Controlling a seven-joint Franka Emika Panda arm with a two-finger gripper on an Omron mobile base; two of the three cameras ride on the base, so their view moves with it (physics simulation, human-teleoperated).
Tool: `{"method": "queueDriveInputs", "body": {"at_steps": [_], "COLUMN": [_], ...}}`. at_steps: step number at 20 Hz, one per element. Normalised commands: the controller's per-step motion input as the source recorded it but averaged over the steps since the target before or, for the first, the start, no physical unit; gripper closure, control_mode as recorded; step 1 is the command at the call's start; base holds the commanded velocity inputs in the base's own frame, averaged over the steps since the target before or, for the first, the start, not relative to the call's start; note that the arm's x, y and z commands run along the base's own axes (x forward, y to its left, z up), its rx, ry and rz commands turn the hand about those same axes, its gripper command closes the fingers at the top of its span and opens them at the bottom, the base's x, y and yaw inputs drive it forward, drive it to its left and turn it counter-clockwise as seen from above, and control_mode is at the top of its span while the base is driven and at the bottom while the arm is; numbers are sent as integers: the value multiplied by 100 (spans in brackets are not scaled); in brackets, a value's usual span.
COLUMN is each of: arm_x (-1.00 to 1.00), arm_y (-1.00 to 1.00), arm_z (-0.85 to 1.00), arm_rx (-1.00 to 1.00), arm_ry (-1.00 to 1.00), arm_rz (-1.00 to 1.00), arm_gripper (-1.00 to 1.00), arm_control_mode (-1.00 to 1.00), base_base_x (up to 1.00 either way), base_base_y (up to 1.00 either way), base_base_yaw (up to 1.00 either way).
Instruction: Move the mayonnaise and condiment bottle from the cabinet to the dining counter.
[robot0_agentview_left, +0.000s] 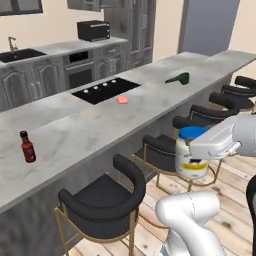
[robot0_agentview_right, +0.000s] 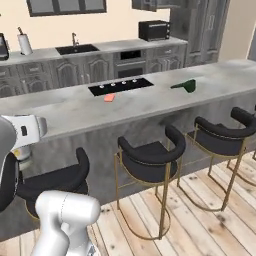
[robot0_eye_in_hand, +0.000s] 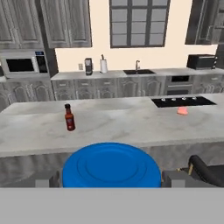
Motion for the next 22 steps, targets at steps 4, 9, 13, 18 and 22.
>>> {"method": "queueDriveInputs", "body": {"at_steps": [4, 9, 13, 18, 22], "arm_x": [0, 0, 0, 0, 0], "arm_y": [0, 0, 0, 0, 0], "arm_z": [0, 0, 0, 0, 0], "arm_rx": [0, 0, 0, 0, 0], "arm_ry": [0, 0, 0, 0, 0], "arm_rz": [0, 0, 0, 0, 0], "arm_gripper": [100, 100, 100, 100, 100], "arm_control_mode": [100, 100, 100, 100, 100], "base_base_x": [64, 64, 71, 74, 80], "base_base_y": [-1, -1, 0, -1, -16], "base_base_yaw": [54, 55, 54, 53, 48]}}
